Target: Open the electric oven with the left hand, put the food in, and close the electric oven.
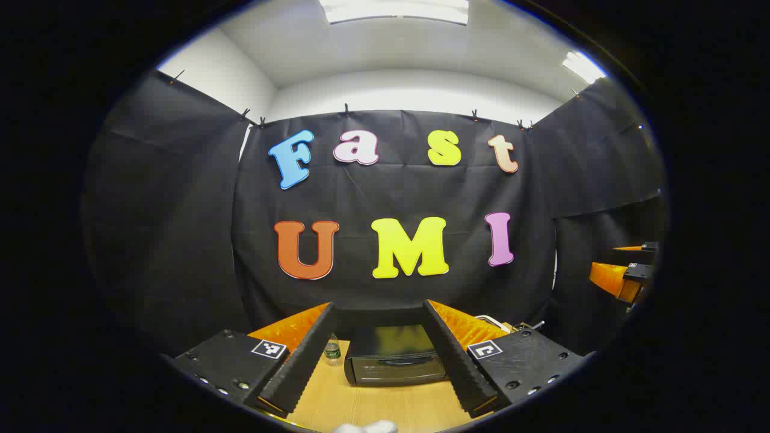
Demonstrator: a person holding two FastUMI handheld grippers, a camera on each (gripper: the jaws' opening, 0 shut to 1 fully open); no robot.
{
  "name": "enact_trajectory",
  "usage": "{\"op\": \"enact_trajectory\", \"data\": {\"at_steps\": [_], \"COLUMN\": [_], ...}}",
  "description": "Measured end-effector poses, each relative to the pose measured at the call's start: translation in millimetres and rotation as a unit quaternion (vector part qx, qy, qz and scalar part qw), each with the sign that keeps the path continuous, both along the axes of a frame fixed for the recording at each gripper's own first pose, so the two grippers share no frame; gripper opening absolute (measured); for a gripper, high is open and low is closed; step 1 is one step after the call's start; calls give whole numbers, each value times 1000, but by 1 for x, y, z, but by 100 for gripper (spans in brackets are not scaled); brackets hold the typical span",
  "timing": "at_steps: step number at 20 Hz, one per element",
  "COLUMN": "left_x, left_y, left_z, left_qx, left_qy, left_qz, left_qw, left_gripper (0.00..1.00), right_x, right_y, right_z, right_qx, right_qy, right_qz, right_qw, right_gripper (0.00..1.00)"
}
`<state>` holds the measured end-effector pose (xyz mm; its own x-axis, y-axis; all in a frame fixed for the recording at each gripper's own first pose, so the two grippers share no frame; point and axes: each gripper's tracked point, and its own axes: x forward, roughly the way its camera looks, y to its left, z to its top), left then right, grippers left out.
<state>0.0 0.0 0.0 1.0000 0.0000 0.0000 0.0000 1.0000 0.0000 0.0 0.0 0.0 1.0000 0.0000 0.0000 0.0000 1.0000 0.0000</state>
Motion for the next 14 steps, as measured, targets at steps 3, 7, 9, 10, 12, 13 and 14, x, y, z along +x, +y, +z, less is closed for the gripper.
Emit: {"op": "enact_trajectory", "data": {"at_steps": [3, 7, 9, 10, 12, 13, 14], "left_x": [4, 7, 10, 10, 14, 15, 17], "left_y": [-3, -2, 0, 0, -1, -2, -2], "left_z": [0, -3, -1, -4, -4, -4, -6], "left_qx": [5, 6, 5, 5, 7, 8, 6], "left_qy": [0, 3, 1, 1, 0, 0, 1], "left_qz": [2, 9, 12, 14, 15, 16, 15], "left_qw": [1000, 1000, 1000, 1000, 1000, 1000, 1000], "left_gripper": [94, 94, 93, 93, 93, 93, 94], "right_x": [5, 9, 12, 14, 15, 16, 17], "right_y": [-2, -4, -6, -7, -9, -9, -10], "right_z": [1, -1, 0, 0, 0, 0, 0], "right_qx": [1, 0, 1, 0, 0, -1, -2], "right_qy": [-3, -4, -5, -6, -7, -7, -6], "right_qz": [2, 7, 7, 7, 7, 7, 7], "right_qw": [1000, 1000, 1000, 1000, 1000, 1000, 1000], "right_gripper": [99, 99, 99, 99, 99, 99, 99]}}
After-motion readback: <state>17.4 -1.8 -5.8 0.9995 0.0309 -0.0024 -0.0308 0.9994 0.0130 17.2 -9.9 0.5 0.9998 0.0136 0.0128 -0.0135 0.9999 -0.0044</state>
